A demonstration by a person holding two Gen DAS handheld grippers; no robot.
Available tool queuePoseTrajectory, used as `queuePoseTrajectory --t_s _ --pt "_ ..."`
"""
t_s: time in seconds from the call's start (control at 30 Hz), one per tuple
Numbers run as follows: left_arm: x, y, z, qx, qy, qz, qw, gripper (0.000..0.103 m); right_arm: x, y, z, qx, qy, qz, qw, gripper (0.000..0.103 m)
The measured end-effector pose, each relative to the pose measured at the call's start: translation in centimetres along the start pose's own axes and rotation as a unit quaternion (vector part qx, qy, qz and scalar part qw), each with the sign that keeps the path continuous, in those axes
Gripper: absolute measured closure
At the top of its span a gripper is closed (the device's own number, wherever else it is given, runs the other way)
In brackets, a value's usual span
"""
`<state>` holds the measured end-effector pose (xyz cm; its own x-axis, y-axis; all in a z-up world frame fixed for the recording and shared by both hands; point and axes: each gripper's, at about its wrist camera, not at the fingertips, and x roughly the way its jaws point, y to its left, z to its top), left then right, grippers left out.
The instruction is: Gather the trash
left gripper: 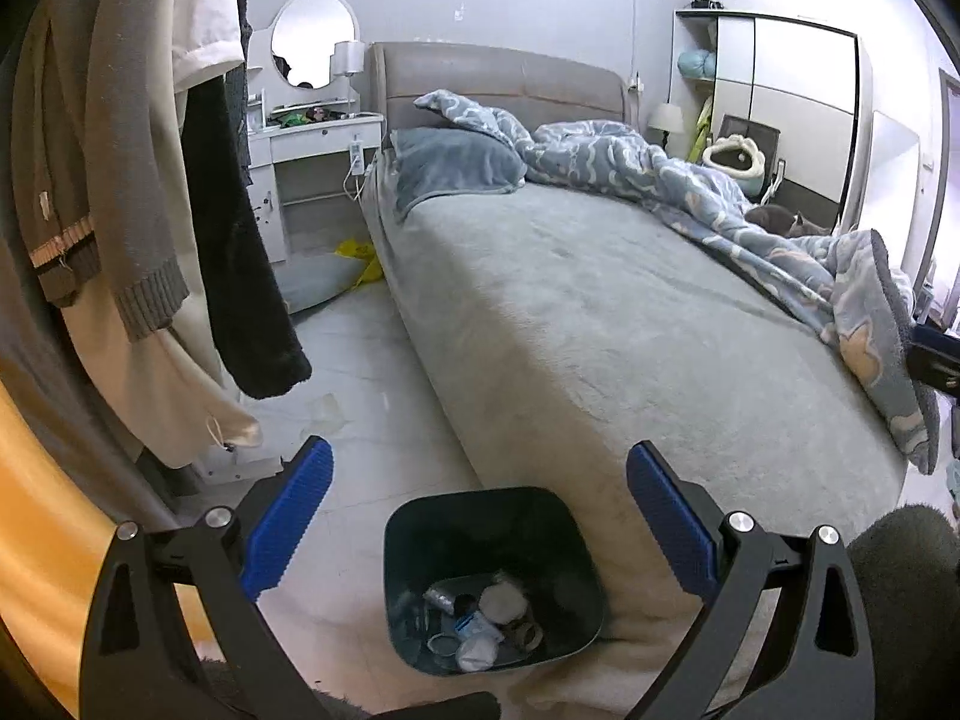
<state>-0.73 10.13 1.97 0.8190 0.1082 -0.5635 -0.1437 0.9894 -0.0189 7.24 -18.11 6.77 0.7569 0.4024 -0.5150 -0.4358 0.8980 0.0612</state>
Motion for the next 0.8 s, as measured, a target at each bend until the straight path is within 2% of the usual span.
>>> queuePoseTrajectory --t_s 0.17,0.3,0.6,0.8 --pt "0.5 -0.8 -0.6 -0.002 0.004 0.006 1.0 0.003 -2.1 -4.3 -1.8 0.043 -0.013 -0.034 0.998 0.003" --pt "0.4 -1.3 -0.6 -0.009 0.001 -0.003 1.0 0.003 -1.6 -5.6 -3.5 0.067 -0.009 -0.023 0.997 0.003" --pt "1.1 -2.7 -1.8 -0.015 0.026 0.019 0.9994 0.003 -0.7 -4.6 -3.7 0.056 0.008 0.027 0.998 0.003" --pt "1.7 -2.9 -2.2 -0.015 0.035 0.018 0.9991 0.003 -0.4 -3.2 -3.4 0.026 0.019 0.03 0.999 0.003"
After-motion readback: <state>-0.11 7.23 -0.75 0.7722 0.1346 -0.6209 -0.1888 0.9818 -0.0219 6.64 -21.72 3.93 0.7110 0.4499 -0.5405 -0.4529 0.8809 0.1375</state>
